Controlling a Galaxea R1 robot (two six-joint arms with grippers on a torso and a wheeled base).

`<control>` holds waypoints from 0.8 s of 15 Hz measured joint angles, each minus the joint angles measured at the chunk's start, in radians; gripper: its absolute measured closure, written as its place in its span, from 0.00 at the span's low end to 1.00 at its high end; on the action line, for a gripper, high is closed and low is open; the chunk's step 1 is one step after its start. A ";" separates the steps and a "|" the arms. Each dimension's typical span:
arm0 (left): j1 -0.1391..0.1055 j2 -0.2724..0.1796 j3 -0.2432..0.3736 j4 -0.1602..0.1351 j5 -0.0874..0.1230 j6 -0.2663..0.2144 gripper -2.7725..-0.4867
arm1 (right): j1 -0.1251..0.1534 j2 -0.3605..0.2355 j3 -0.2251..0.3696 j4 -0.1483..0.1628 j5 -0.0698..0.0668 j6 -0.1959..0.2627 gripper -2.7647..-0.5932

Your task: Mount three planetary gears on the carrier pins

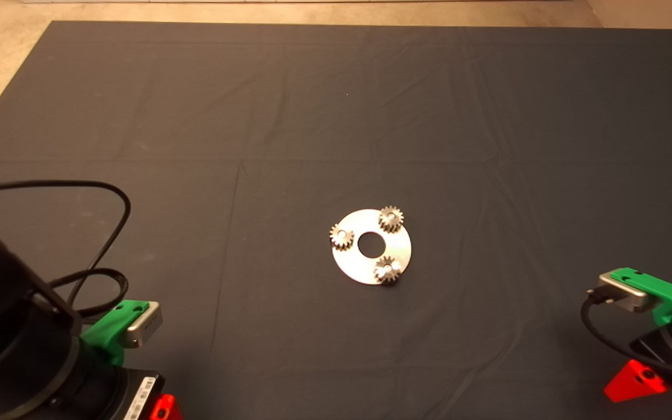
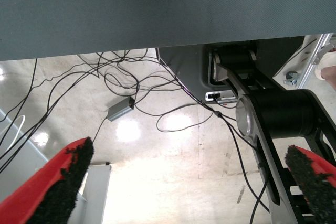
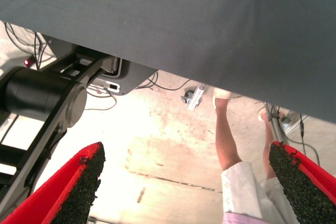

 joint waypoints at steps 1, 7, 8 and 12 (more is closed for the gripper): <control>0.000 0.001 0.000 0.000 0.000 0.001 0.01 | 0.000 -0.008 0.005 0.003 0.000 0.005 0.20; 0.000 0.004 0.000 0.000 0.000 0.007 0.01 | 0.000 -0.018 0.014 0.015 0.002 0.015 0.09; -0.001 0.010 0.000 0.000 -0.001 0.008 0.01 | 0.000 -0.018 0.014 0.016 0.001 0.015 0.07; 0.000 0.017 0.000 0.000 0.000 0.011 0.01 | 0.000 0.000 0.016 0.017 0.003 0.016 0.01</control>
